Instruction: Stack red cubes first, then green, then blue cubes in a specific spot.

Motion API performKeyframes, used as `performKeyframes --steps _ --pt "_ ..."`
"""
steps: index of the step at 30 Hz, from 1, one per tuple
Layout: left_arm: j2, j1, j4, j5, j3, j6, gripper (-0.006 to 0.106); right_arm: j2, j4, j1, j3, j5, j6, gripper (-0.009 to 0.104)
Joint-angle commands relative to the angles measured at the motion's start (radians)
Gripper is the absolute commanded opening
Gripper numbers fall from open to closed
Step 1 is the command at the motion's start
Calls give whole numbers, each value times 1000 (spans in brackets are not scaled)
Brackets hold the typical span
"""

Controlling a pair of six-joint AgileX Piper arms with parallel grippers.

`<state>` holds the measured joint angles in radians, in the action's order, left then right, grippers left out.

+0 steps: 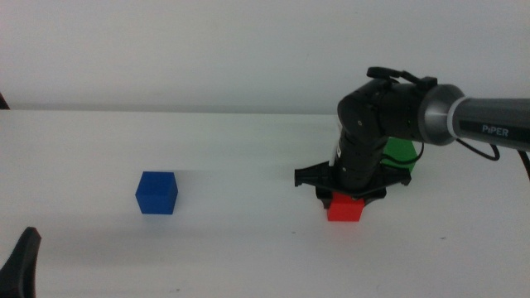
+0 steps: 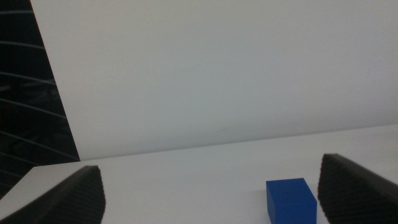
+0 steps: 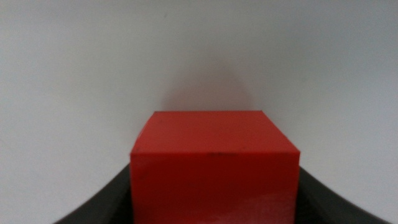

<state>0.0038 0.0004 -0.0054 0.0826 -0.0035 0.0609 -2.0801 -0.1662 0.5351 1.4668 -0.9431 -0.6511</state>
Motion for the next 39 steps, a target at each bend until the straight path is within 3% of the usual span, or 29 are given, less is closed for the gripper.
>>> performKeyframes --steps 1,5,10,16,19,39 --pt "-41 2 -11 -3 41 -8 91 19 -51 22 46 -47 -34 2" --pt "-41 2 -11 -3 41 -8 91 22 -51 74 149 -136 -34 6" --pt "-41 2 -11 -3 41 -8 91 9 -51 153 229 -138 -75 6" --pt "-41 2 -11 -3 41 -6 91 -60 -10 211 287 -163 -81 6" --pt "-41 2 -11 -3 41 -6 91 -78 14 215 290 -170 -93 6" --pt "-41 2 -11 -3 41 -6 91 -67 11 176 199 -114 -134 6"
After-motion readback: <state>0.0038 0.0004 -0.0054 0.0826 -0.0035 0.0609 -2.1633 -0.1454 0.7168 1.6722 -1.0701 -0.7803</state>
